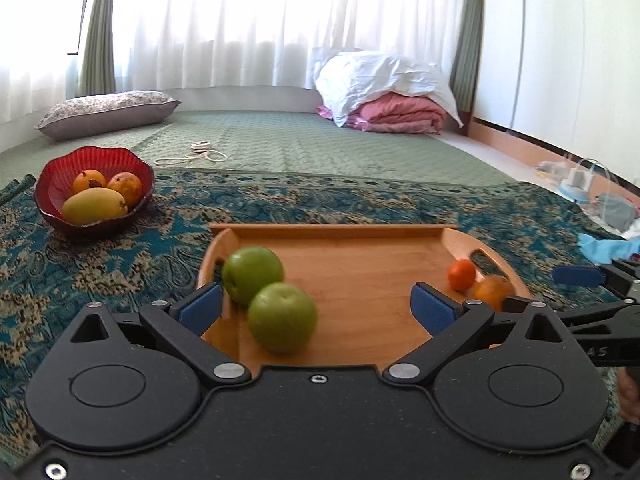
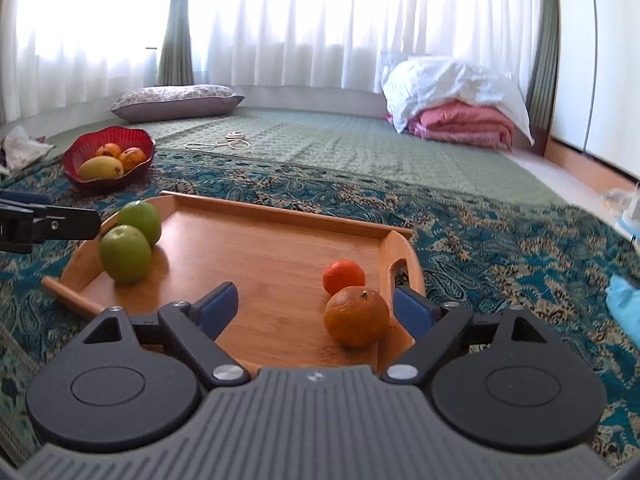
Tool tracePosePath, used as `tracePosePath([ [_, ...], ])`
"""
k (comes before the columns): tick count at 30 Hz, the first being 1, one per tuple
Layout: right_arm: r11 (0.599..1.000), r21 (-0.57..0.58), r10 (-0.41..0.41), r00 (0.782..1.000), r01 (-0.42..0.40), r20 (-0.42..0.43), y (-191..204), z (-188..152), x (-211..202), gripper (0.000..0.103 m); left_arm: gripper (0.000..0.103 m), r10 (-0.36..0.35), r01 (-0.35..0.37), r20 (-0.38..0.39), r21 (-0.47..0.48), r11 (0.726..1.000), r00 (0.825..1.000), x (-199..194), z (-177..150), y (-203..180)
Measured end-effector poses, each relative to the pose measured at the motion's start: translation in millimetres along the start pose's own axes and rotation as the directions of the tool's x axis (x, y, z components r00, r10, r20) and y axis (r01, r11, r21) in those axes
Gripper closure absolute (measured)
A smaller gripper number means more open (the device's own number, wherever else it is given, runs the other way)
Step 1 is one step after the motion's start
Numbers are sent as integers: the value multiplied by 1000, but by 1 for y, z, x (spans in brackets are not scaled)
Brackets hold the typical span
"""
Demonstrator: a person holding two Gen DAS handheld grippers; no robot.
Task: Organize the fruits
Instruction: 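Move both tools back toward the loose fruit in front of the tray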
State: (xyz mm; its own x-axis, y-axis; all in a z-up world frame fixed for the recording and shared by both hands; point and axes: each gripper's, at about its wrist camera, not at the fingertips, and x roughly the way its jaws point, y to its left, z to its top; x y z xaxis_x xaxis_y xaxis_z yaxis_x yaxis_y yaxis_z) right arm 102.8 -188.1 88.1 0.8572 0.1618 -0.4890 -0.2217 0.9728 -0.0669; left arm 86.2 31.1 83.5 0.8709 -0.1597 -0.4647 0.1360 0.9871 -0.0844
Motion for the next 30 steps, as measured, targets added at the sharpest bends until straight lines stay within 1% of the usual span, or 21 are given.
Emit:
tracePosePath([
  [6, 996, -89, 6, 999, -2, 47, 21, -17, -17, 4, 2, -17, 16, 16, 34, 999, 1000, -17, -19, -14],
  [10, 993, -119, 22, 998, -14, 64, 30, -27, -25, 0, 2, -25, 24, 21, 55, 998, 999, -23, -30, -19],
  [16, 991, -131, 19, 997, -9, 73, 38, -37, -31, 0, 1, -24, 22, 28, 69, 997, 999, -31, -44, -22],
  [22, 993, -120, 4, 997, 5, 71, 36, -45, -31, 0, 0, -20, 18, 25, 80, 997, 1000, -33, -56, -25],
  [30, 993, -118, -21, 998, 28, 61, 35, -59, -34, 0, 0, -8, 8, 3, 100, 995, 1000, -33, -71, -27],
])
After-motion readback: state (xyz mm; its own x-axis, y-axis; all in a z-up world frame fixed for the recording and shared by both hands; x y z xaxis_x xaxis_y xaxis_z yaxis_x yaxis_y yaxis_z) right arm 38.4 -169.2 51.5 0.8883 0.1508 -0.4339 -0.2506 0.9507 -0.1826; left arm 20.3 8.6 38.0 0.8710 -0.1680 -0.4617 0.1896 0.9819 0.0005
